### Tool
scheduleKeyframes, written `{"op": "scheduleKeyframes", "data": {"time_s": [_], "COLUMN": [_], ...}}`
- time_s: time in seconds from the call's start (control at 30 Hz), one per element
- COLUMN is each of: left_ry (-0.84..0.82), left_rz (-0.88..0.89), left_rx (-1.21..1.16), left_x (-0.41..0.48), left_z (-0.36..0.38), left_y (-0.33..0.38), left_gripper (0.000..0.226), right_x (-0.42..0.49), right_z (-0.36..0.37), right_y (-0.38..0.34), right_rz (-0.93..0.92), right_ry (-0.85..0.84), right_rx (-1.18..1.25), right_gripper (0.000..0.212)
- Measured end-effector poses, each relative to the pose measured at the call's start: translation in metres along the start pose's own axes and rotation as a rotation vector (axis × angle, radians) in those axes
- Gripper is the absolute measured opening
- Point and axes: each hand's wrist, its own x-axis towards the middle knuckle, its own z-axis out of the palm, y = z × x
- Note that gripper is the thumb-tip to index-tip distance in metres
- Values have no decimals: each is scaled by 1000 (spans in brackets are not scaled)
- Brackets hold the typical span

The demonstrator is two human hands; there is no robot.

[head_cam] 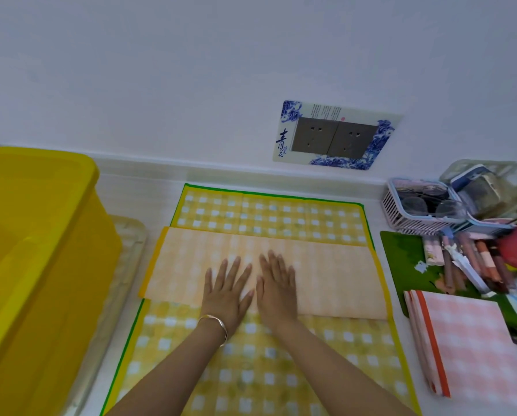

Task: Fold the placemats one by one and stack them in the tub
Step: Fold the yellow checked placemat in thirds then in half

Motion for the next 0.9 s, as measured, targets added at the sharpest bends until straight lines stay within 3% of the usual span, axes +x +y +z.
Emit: {"op": "scheduleKeyframes", "data": {"time_s": [0.3,0.7,0.9], "left_ry": [-101,-161,-221], "left_rz": [-40,-45,-59], "left_rx": [39,66,43], "left_x": [0,-1,-1], "left_z": [-6,-13,-17], "left_y": [2,4,5], "left_gripper": [64,67,66], "right_x": [-8,-31,-29], "right_z": [-1,-39,-49], "right_y": [41,151,144], "right_rz": [57,199,223], "right_ry": [67,117,62], "right_rx": [-77,-128,-57], "right_gripper": [50,68,69]}}
